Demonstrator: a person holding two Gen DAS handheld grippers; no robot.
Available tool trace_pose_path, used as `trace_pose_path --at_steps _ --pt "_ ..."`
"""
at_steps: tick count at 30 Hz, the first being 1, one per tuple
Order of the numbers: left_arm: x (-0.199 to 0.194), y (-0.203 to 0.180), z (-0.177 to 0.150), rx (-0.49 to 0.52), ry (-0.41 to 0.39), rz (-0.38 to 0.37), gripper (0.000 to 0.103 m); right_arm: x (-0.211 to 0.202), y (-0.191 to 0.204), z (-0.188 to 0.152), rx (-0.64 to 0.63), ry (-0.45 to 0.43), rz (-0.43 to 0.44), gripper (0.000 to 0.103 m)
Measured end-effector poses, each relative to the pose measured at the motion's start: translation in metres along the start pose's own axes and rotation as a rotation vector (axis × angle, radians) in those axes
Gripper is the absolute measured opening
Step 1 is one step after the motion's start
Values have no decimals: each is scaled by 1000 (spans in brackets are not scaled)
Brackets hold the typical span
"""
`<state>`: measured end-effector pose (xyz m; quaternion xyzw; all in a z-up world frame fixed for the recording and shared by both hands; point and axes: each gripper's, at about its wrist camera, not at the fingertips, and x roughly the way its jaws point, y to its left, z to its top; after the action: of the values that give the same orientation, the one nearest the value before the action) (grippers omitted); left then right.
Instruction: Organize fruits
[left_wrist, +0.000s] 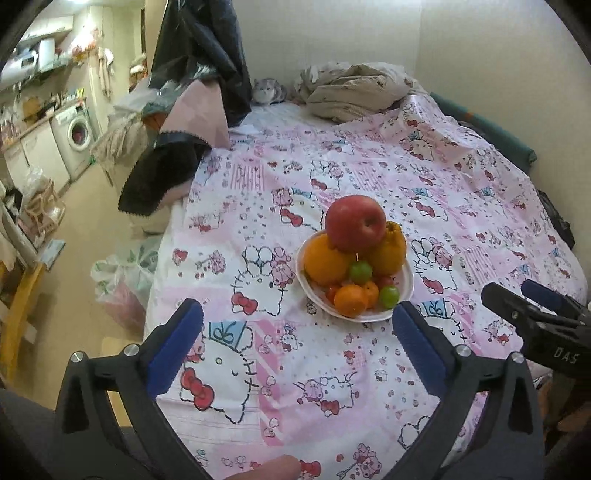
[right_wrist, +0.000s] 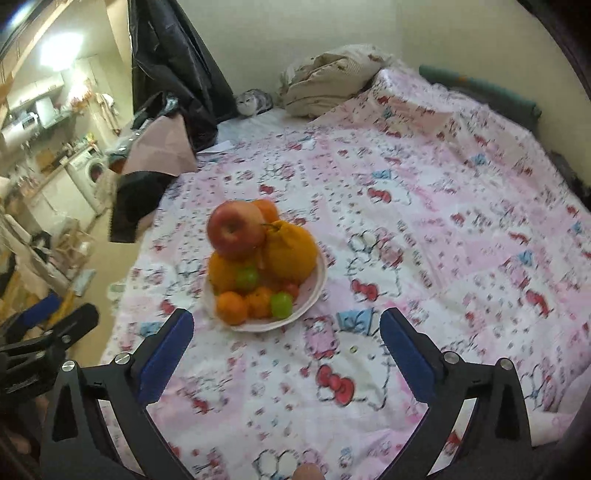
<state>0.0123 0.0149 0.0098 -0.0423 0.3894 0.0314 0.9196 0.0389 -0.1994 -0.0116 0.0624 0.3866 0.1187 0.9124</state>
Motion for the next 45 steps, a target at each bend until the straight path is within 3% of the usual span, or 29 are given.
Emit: trace_pose_path --at_steps 7,45 --pt "11 9 -1 -58 56 -30 103 2 13 0 -77 -18 -35 103" --pt "5 8 1 -35 36 -24 103 -1 9 1 -62 -29 -49 103"
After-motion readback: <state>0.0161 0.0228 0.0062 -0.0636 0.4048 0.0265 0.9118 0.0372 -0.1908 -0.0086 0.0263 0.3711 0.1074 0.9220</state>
